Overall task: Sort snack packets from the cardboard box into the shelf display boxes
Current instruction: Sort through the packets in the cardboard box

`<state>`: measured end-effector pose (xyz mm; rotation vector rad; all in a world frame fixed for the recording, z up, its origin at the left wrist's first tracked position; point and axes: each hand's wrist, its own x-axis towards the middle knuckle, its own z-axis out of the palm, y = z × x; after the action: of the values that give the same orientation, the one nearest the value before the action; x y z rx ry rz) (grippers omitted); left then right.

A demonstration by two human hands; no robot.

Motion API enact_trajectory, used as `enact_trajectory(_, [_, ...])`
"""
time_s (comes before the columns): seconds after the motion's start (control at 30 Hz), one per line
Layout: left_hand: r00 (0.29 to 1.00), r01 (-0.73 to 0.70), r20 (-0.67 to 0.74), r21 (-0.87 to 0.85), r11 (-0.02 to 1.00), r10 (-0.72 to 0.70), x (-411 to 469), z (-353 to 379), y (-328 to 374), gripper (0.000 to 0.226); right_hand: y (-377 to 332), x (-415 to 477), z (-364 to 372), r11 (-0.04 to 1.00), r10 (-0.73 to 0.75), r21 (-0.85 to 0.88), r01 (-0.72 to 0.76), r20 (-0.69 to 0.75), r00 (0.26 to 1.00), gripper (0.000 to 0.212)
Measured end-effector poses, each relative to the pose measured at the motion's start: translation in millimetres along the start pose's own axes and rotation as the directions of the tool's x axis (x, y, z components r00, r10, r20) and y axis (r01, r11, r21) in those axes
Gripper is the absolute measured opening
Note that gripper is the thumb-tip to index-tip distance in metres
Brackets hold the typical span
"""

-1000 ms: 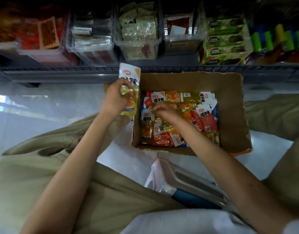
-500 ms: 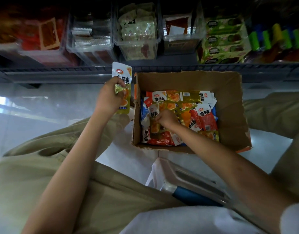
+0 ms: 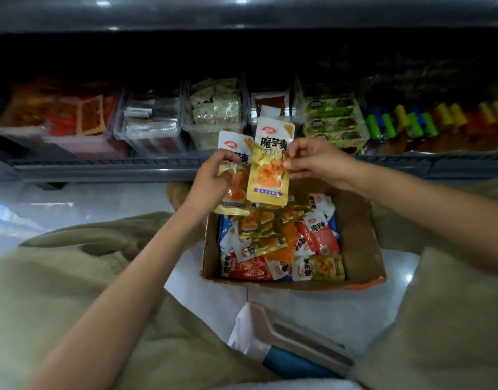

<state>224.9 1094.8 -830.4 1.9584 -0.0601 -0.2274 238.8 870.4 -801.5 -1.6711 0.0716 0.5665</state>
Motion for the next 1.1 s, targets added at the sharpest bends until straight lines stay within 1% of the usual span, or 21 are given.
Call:
enact_trajectory(0.03, [1.0,-0.003,-0.006,-0.054,0.999,0.002,1,7,11,0.032,-8,-7,-3,1.0,-0.025,-0.003,0.025,0.005,1.0,0.023])
enact_trajectory(0.13, [0.999,0.008,-0.051,-0.215,0.977,-0.019,-4,25,45,0.014,-22,-18,-2,0.997,-0.074,-0.011,0.074,-0.021,0.997,0.024])
enact_trajectory(0.17, [0.997,0.005,-0.072,-0.264,0.965,-0.025,-6,30,54,0.018,-26,-20,0,0.997,-0.08,-0.001,0.08,-0.042,0.996,0.025])
enact_trajectory(0.23, [0.992,-0.071,-0.124,-0.331,0.941,0.031,-7,34,72,0.024,-36,-22,1,0.994,-0.111,-0.011,0.11,-0.079,0.991,0.026])
enact_trajectory(0.27, [0.986,-0.13,-0.145,-0.328,0.936,0.086,-7,35,82,0.021,-42,-23,0,0.99,-0.14,-0.029,0.138,-0.088,0.986,0.026])
enact_trajectory(0.3, [0.977,-0.188,-0.154,-0.292,0.938,0.148,-6,36,91,0.014,-50,-25,-3,0.985,-0.173,-0.038,0.17,-0.096,0.98,0.026])
enact_trajectory(0.33, [0.966,-0.236,-0.166,-0.231,0.944,0.201,-3,37,101,0.015,-57,-27,-8,0.978,-0.207,-0.042,0.203,-0.112,0.972,0.027])
enact_trajectory(0.4, [0.943,-0.306,-0.173,-0.12,0.945,0.283,2,40,117,0.027,-70,-32,-17,0.962,-0.272,-0.067,0.265,-0.171,0.947,0.027])
enact_trajectory(0.47, [0.922,-0.367,-0.156,-0.064,0.928,0.354,4,45,129,0.035,-79,-36,-26,0.947,-0.317,-0.122,0.295,-0.232,0.92,0.028])
enact_trajectory(0.5, [0.91,-0.398,-0.144,-0.048,0.916,0.388,4,47,135,0.043,-83,-38,-30,0.946,-0.321,-0.137,0.295,-0.251,0.913,0.03])
enact_trajectory(0.53, [0.902,-0.421,-0.127,-0.035,0.907,0.413,4,49,140,0.055,-87,-40,-35,0.952,-0.306,-0.119,0.283,-0.27,0.913,0.034])
enact_trajectory(0.6, [0.9,-0.428,-0.089,-0.005,0.904,0.426,5,54,149,0.078,-97,-43,-42,0.966,-0.238,0.026,0.257,-0.294,0.926,0.039])
enact_trajectory(0.63, [0.904,-0.421,-0.067,0.02,0.907,0.422,6,55,153,0.086,-102,-44,-45,0.962,-0.227,0.082,0.261,-0.292,0.929,0.037])
enact_trajectory(0.67, [0.905,-0.419,-0.05,0.054,0.906,0.421,7,55,156,0.088,-106,-45,-48,0.957,-0.239,0.09,0.274,-0.288,0.927,0.033])
enact_trajectory(0.73, [0.893,-0.444,-0.024,0.114,0.889,0.449,10,54,162,0.085,-115,-47,-51,0.943,-0.291,0.082,0.321,-0.259,0.921,0.018])
enact_trajectory(0.77, [0.88,-0.467,-0.023,0.138,0.873,0.474,12,53,166,0.083,-119,-49,-52,0.936,-0.31,0.09,0.34,-0.247,0.918,0.014])
enact_trajectory(0.83, [0.85,-0.509,-0.033,0.199,0.837,0.525,15,49,174,0.08,-127,-53,-55,0.93,-0.342,0.049,0.364,-0.243,0.908,0.015])
enact_trajectory(0.9, [0.826,-0.534,-0.036,0.27,0.801,0.562,20,46,180,0.083,-137,-56,-59,0.92,-0.382,-0.009,0.392,-0.243,0.892,0.017])
enact_trajectory(0.97, [0.796,-0.561,-0.058,0.305,0.769,0.603,26,45,185,0.086,-147,-55,-60,0.898,-0.432,-0.022,0.44,-0.245,0.868,0.018])
enact_trajectory(1.1, [0.72,-0.592,-0.159,0.368,0.717,0.676,45,43,200,0.086,-168,-46,-55,0.825,-0.556,-0.081,0.56,-0.297,0.776,0.027])
